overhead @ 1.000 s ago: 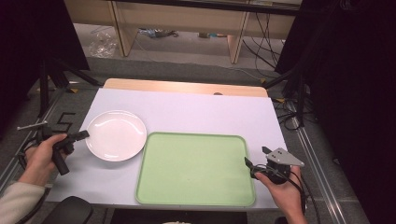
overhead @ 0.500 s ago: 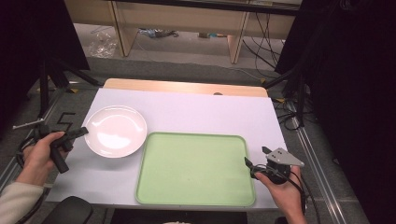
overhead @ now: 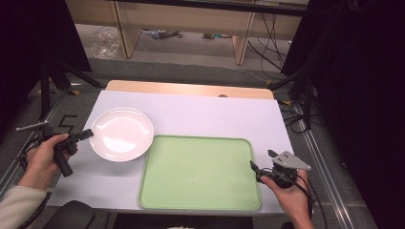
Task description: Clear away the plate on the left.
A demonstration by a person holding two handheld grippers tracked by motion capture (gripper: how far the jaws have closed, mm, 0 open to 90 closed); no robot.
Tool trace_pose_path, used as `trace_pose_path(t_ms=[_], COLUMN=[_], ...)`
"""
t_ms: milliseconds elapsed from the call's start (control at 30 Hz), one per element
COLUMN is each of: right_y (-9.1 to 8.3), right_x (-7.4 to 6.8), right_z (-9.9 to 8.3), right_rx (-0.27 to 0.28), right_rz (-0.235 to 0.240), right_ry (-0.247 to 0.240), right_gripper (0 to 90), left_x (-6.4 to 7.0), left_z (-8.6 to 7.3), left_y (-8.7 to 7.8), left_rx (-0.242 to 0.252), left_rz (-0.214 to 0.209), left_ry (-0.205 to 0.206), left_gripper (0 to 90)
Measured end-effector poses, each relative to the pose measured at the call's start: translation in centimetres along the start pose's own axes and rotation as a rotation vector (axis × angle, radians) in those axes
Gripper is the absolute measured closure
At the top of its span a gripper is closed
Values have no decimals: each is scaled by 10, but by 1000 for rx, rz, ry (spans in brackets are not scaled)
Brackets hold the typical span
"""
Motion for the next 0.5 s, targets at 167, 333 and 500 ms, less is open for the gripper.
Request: trace_pose_path(t_ms=[167, 333, 500], right_y=[0, 0, 0], right_x=[0, 0, 0], right_z=[0, 0, 0], right_rx=[0, -1, 0], right_rz=[-1, -1, -1], right_ry=[-1, -1, -1], right_gripper=[235, 235, 235], left_x=[3, 6, 9], left_z=[-3, -5, -8], left_y=[3, 7, 12], left_rx=[-17, -28, -39], left_rz=[-6, -12, -17], left_ry=[4, 4, 5], left_gripper=[869, 870, 869])
Point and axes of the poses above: each handheld gripper's, and its own axes: y roughly forward along the jaws, z roughly out of its top, x roughly to its right, the point moved 8 cm from there along y, roughly forward along the jaws, and after that the axes turned 10 degrees about -y, right-handed, at the moved point
